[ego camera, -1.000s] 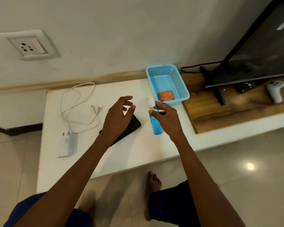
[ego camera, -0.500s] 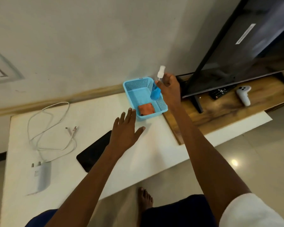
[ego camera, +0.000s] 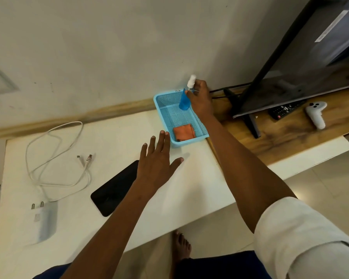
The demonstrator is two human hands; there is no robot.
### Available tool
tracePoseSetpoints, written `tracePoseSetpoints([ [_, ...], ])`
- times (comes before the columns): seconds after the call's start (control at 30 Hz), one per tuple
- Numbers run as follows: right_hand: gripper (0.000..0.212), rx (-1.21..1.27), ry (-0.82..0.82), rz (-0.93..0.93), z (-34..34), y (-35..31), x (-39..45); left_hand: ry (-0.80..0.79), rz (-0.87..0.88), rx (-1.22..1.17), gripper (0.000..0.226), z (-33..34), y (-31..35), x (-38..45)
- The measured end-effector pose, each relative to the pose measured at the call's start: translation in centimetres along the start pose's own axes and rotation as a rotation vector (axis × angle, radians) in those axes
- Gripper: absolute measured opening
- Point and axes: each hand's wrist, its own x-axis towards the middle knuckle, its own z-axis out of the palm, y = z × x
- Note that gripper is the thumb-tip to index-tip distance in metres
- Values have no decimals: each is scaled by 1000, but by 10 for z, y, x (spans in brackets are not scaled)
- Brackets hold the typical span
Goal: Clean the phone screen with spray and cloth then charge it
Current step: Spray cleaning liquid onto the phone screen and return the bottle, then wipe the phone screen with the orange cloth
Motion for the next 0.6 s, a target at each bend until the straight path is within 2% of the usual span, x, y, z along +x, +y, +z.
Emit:
tracePoseSetpoints([
  [0.2, 41, -113, -54, -22, -2, -4, 2, -5, -10, -10, 87, -1, 1, 2],
  [0.37, 47, -222, -93, -55, -8, -10, -3, -5, -8, -53, 82, -2, -2, 3],
  [0.5, 34, -150, -6, -55, -16, -3, -21, 27, -30, -114, 80, -11, -6, 5],
  [0.57, 23, -341, -46, -57, -19, 5, -30, 19, -50, -133, 78, -16, -10, 4],
  [0.6, 20, -457, -152, -55, -19, 10, -33, 15, -56, -135, 77, -17, -11, 4],
])
